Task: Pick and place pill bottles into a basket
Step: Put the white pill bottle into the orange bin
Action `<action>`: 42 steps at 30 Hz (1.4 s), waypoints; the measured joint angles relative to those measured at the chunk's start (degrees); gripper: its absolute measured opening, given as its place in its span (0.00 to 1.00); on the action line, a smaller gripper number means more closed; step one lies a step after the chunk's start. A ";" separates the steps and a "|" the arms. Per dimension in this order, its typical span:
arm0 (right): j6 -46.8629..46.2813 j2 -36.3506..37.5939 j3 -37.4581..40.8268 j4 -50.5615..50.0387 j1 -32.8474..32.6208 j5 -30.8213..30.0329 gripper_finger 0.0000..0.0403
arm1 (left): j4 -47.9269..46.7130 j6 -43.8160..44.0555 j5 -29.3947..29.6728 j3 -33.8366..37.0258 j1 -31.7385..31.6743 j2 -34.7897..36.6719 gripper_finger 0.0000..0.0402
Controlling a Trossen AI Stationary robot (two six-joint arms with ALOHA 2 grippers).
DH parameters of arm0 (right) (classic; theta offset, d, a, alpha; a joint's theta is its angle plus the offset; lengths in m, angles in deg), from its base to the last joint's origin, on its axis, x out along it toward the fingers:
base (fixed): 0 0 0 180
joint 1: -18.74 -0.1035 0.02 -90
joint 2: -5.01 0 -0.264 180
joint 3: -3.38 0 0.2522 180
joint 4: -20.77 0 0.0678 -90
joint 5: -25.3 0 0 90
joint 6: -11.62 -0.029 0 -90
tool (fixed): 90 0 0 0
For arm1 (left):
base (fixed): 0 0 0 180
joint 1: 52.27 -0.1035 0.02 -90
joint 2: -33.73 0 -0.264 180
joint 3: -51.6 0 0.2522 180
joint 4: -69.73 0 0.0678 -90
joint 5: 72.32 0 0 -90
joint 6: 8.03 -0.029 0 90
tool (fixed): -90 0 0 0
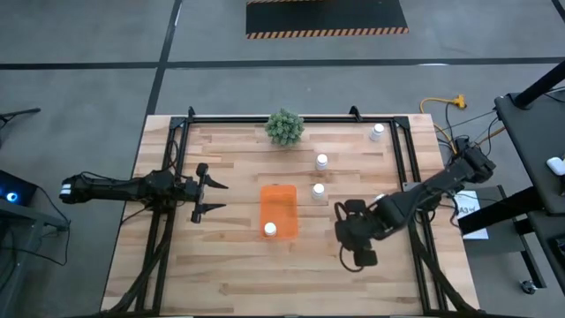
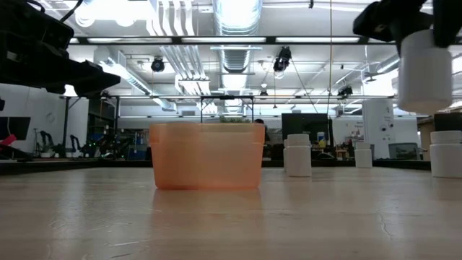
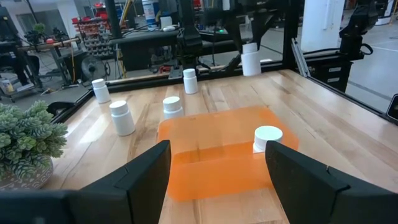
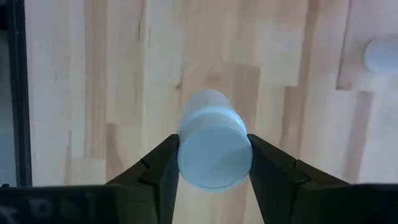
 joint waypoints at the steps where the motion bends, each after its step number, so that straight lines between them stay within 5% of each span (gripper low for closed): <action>1: 0.72 0.00 -0.42 -0.56 0.76 0.08 0.37 | 0.00 0.00 0.00 0.00 0.00 0.00 0.61; 12: 10.66 -3.67 -8.31 -3.09 7.61 0.27 0.37 | -0.09 0.00 0.02 0.00 -0.02 0.13 0.61; 42: 35.32 -33.96 -45.36 -12.31 15.45 -0.31 0.37 | -0.01 0.00 0.01 0.00 0.00 -0.04 0.61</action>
